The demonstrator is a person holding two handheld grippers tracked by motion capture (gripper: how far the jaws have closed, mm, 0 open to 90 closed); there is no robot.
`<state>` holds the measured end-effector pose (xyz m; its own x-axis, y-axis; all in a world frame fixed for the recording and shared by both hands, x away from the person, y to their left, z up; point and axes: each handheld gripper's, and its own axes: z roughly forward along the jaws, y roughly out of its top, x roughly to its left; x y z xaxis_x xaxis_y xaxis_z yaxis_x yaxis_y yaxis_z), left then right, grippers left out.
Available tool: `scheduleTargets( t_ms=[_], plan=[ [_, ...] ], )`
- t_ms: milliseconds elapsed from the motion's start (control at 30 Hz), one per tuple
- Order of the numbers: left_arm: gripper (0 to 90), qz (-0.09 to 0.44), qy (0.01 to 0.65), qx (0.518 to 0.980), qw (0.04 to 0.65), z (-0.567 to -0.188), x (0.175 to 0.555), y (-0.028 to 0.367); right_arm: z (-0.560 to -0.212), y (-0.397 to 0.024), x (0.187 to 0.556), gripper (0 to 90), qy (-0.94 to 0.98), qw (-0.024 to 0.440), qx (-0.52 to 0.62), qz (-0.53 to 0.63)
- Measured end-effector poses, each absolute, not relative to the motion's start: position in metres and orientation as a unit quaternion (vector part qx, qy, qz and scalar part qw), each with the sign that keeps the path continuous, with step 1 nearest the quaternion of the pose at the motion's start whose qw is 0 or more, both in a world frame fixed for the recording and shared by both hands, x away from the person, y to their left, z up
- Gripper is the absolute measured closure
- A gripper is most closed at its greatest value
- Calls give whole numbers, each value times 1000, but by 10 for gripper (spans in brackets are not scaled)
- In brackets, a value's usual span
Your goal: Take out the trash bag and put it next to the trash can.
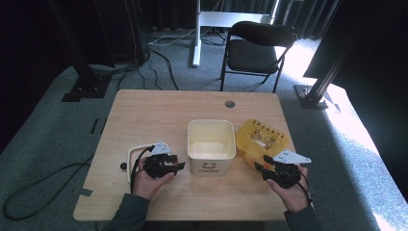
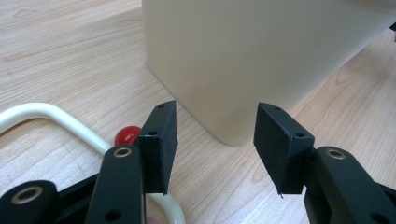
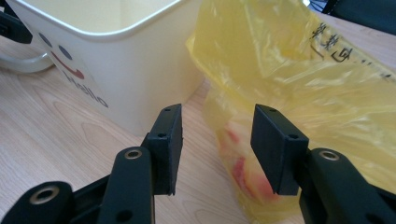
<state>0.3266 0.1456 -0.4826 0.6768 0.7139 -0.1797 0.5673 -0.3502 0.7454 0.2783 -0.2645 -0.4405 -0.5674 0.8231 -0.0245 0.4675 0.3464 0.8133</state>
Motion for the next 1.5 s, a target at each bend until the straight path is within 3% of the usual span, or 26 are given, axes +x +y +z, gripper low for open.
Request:
scheduleTargets(
  t_ms=[367,1000,1500],
  plan=[
    [523,96,405,808,417,-481,328,152,-456,-259,280,517,797,207,409,394],
    [411,88,421,798,423,-480,332,163,-494,-252,289,495,808,173,419,376],
    [326,105,424,798,415,-480,332,169,-519,-249,295,421,816,161,423,360]
  ],
)
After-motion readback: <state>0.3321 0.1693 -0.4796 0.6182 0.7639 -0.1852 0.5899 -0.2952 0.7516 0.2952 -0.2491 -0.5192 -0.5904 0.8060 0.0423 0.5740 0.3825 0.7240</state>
